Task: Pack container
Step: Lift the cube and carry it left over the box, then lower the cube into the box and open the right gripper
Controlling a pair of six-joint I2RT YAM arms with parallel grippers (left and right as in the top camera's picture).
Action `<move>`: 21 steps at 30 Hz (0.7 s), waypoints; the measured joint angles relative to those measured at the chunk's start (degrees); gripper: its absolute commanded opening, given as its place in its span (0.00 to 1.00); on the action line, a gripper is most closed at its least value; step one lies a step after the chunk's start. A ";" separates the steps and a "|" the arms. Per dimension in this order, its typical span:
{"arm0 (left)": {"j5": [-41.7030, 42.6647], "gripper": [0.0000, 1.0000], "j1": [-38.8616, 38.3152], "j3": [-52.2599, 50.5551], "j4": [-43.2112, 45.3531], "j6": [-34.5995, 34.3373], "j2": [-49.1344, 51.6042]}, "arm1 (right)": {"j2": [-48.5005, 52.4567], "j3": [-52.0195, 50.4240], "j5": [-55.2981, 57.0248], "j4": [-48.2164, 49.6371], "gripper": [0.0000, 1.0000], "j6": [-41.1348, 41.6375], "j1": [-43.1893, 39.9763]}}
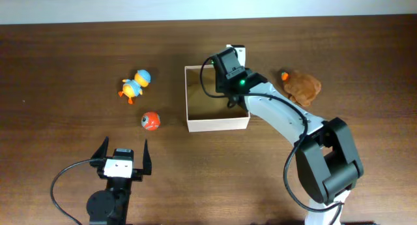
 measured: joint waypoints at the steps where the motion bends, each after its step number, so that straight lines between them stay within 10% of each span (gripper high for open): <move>1: 0.00 0.99 0.00 0.00 0.00 0.00 0.00 | 0.00 0.00 0.00 0.13 0.53 0.07 -0.09; 5: 0.00 0.99 0.00 0.00 0.00 0.00 0.00 | 0.00 0.00 0.04 0.92 0.71 0.63 -0.33; 16: 0.00 0.99 0.00 0.00 0.00 0.00 0.00 | 0.00 0.00 -0.37 1.03 0.75 0.13 -0.33; 21: 0.00 0.99 0.00 0.00 0.00 0.00 0.00 | 0.00 0.02 -4.09 0.83 0.27 -2.34 -0.31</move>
